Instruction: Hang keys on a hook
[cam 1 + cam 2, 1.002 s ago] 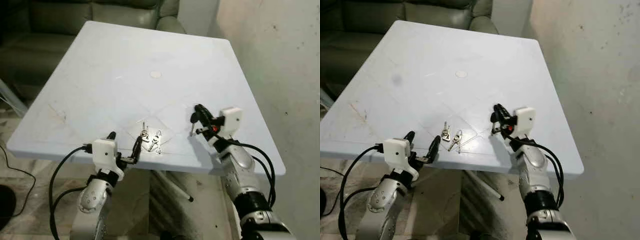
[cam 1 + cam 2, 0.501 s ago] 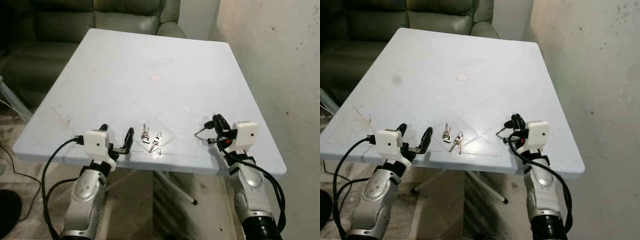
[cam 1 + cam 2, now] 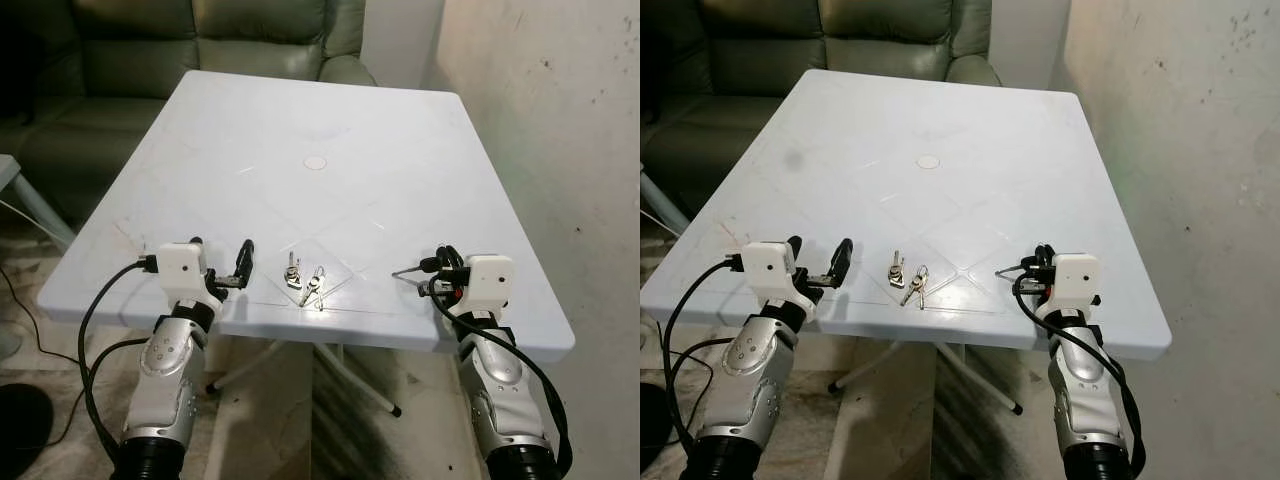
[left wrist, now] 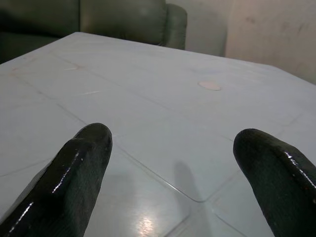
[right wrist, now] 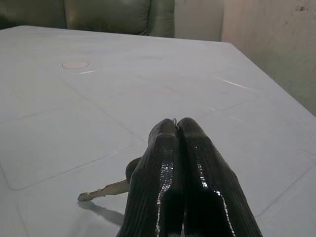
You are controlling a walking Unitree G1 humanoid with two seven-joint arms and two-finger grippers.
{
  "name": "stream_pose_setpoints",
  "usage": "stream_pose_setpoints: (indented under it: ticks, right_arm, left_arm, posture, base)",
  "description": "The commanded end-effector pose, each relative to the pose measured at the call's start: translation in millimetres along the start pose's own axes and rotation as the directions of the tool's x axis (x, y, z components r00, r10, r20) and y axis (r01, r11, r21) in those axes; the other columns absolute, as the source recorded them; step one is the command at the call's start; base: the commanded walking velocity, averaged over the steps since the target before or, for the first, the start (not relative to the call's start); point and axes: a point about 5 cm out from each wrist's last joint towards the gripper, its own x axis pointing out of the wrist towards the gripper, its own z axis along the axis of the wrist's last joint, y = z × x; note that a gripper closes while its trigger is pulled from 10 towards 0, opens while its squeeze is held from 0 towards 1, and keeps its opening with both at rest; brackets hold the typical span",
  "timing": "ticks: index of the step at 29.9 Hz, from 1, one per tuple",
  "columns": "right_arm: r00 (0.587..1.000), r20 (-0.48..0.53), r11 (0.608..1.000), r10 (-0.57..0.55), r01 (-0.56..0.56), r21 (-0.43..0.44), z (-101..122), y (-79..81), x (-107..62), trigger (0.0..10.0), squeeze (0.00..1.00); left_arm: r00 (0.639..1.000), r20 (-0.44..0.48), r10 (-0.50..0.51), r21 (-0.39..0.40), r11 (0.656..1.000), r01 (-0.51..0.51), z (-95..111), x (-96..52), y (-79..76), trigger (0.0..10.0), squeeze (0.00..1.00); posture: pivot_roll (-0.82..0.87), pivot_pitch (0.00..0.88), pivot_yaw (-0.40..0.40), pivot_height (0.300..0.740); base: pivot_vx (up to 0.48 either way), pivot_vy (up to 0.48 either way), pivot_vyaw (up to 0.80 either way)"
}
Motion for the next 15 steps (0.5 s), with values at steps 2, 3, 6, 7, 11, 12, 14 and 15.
stream_pose_setpoints:
  ticks: [2,3,6,7,11,12,14,15]
  right_arm:
    - [1.000,0.011,1.000,-0.001,0.001,-0.010,5.4,3.6,0.8,10.0,0.00]
    - [1.000,0.008,1.000,0.001,-0.001,-0.012,5.1,5.1,0.9,10.0,0.00]
    - [1.000,0.002,1.000,0.003,-0.003,-0.011,4.5,6.7,1.3,10.0,0.00]
    - [1.000,0.000,1.000,0.002,-0.002,-0.012,4.5,6.9,1.5,10.0,0.00]
    - [1.000,-0.003,1.000,-0.001,0.001,-0.008,4.7,7.6,2.5,10.0,0.00]
    - [1.000,-0.004,1.000,-0.002,0.001,-0.009,4.8,7.7,2.5,10.0,0.00]
    - [1.000,-0.004,1.000,-0.004,0.004,-0.012,5.1,7.9,2.8,10.0,0.00]
    - [1.000,-0.004,1.000,-0.006,0.006,-0.014,5.1,8.0,2.6,10.0,0.00]
  left_arm:
    - [1.000,-0.001,0.011,-0.007,1.000,-0.011,0.5,3.0,2.4,10.0,0.00]
    - [1.000,0.001,0.012,-0.008,1.000,-0.012,0.6,3.6,2.7,10.0,0.00]
    - [1.000,0.001,0.015,-0.007,1.000,-0.015,0.6,4.2,3.0,10.0,0.00]
    - [1.000,0.001,0.016,-0.006,1.000,-0.016,0.6,4.3,3.1,10.0,0.00]
    - [1.000,0.004,0.016,-0.004,1.000,-0.016,0.9,4.8,3.2,10.0,0.00]
    - [1.000,0.005,0.017,-0.003,1.000,-0.017,0.9,4.8,3.5,10.0,0.00]
    - [1.000,0.004,0.019,0.000,1.000,-0.019,0.7,5.2,4.1,10.0,0.00]
    - [1.000,0.005,0.018,0.001,1.000,-0.018,0.8,5.0,4.3,10.0,0.00]
  posture:
    - [0.01,0.055,-0.011,0.740]
    - [0.01,0.055,-0.011,0.740]
    - [0.01,0.055,-0.009,0.740]
    - [0.01,0.054,-0.008,0.740]
    - [0.01,0.054,-0.006,0.740]
    - [0.01,0.053,-0.006,0.740]
    - [0.01,0.052,-0.005,0.740]
    - [0.01,0.052,-0.004,0.740]
  base:
    - [0.000,0.000,-0.44]
    - [0.000,0.000,-0.71]
    - [0.000,0.000,-0.76]
    - [0.000,0.000,-0.78]
    - [0.000,0.000,-0.78]
    - [0.000,0.000,-0.78]
    - [0.000,0.000,-0.78]
    - [0.000,0.000,-0.77]
